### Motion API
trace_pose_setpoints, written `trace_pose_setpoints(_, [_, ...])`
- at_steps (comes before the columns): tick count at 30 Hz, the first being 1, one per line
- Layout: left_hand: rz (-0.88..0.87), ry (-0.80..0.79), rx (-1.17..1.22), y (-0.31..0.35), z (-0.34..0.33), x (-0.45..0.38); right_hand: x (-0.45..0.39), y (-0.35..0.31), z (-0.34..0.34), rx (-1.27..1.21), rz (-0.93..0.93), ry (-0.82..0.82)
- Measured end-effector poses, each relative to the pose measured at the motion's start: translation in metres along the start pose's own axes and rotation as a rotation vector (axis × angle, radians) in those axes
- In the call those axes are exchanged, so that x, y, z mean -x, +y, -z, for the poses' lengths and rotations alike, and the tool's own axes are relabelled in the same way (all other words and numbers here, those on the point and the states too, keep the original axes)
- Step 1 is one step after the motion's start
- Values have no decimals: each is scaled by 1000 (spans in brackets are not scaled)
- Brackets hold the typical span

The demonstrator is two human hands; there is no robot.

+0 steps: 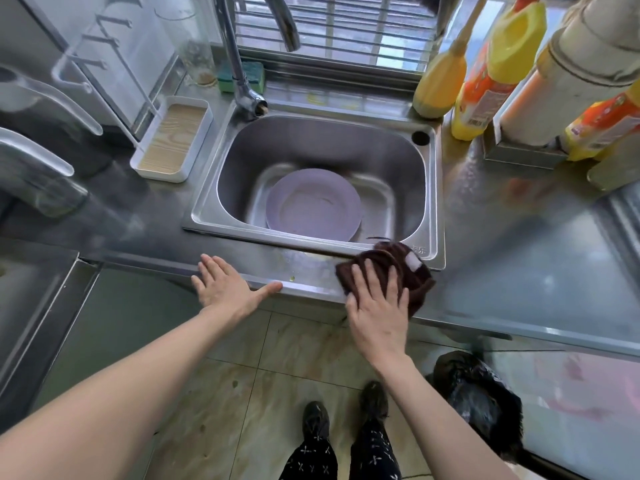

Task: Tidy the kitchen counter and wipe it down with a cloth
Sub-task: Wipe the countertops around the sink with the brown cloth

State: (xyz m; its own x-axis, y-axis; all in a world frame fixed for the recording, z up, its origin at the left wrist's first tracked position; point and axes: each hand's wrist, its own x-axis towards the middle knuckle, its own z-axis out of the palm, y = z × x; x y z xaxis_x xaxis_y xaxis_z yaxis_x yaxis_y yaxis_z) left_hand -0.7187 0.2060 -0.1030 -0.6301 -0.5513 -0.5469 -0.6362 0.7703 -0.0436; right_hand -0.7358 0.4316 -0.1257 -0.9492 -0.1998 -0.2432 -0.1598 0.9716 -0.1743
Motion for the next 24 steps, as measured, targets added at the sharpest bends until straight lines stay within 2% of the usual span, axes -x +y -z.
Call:
trace_pose_setpoints(3, [-10, 5, 11, -1, -1, 1, 3, 19, 3, -20, -174, -22])
trace_pose_setpoints(5, [-14, 12, 17, -1, -2, 1, -2, 16, 4, -28, -152, -18])
trace_pose_setpoints(10, [-13, 16, 27, -1, -3, -1, -21, -21, -5, 106, 130, -2])
trace_pose_setpoints(15, [-6, 44, 34, -1, -6, -2, -48, -60, 3, 76, 407, -122])
trace_pose_setpoints(17, [-23, 79, 57, -5, -6, -1, -61, -56, 5, 91, 506, -144])
trace_pose_setpoints(19, [-54, 137, 95, -14, -3, 1, -63, -38, 5, 159, 593, -94])
trace_pose_setpoints(21, [-52, 175, 116, -27, 0, 1, -58, -14, 0, 171, 515, 19])
trace_pose_setpoints(24, [-11, 141, 97, -50, 9, -6, -50, 1, -3, 71, 198, 89])
